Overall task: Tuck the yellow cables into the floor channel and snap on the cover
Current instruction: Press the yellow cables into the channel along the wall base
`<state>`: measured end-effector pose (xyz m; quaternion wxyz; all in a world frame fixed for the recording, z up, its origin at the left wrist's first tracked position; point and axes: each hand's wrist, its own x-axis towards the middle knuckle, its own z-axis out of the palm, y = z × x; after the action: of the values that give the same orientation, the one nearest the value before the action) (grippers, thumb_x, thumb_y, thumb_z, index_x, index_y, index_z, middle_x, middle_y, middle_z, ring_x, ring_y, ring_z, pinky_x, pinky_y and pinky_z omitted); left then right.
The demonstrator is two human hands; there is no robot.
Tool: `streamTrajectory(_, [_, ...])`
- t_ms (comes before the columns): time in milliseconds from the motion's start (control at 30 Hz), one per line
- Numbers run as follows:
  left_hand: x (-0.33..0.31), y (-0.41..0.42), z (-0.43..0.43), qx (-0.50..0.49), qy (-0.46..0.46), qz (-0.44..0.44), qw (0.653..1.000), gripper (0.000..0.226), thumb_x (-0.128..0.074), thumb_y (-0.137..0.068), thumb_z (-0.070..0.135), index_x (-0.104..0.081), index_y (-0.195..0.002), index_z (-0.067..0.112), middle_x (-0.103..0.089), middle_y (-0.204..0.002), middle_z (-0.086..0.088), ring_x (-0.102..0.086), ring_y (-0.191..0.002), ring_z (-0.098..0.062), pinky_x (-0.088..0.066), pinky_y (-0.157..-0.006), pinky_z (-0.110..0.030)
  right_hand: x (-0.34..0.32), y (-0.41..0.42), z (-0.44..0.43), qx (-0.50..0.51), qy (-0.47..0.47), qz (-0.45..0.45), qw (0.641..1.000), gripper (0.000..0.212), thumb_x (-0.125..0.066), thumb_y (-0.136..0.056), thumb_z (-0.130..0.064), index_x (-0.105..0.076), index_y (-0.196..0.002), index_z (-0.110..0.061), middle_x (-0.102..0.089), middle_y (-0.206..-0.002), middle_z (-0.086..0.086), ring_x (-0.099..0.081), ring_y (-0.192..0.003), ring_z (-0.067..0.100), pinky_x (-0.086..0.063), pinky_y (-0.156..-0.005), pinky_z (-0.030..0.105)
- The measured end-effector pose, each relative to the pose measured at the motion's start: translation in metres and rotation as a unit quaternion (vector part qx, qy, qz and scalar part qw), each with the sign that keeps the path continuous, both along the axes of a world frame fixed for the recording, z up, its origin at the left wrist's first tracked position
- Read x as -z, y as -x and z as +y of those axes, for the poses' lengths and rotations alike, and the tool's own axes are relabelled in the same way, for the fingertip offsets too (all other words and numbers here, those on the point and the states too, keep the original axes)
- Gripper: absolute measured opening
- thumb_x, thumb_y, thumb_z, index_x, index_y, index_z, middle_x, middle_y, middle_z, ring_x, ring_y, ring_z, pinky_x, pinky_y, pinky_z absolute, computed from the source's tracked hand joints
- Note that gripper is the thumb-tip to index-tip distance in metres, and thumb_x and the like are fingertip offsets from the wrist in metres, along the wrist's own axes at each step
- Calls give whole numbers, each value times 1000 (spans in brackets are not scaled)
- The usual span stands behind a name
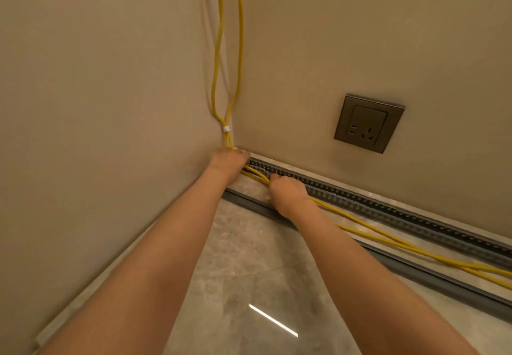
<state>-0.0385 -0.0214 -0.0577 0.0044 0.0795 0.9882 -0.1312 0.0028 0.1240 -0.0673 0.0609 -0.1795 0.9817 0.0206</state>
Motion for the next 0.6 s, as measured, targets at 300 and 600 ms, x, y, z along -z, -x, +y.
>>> streamTrajectory(300, [-5, 13, -9, 24, 94, 49, 994, 35, -42, -95, 3, -56, -125, 15, -57, -129, -9, -48, -125, -32, -39, -101, -40, -23, 21, 30, -34, 78, 73, 994, 32, -41, -96, -8, -50, -127, -7, -56, -120, 17, -59, -102, 38, -48, -78, 40])
streamTrajectory(600, [-9, 20, -19, 61, 101, 27, 993, 28, -45, -97, 26, -58, -121, 20, -62, -125, -5, -53, -119, -26, -40, -97, -36, -4, 19, 38, 8, 190, 48, 980, 37, -47, -96, -28, -46, -133, -19, -58, -127, 11, -58, -111, 32, -48, -86, 41])
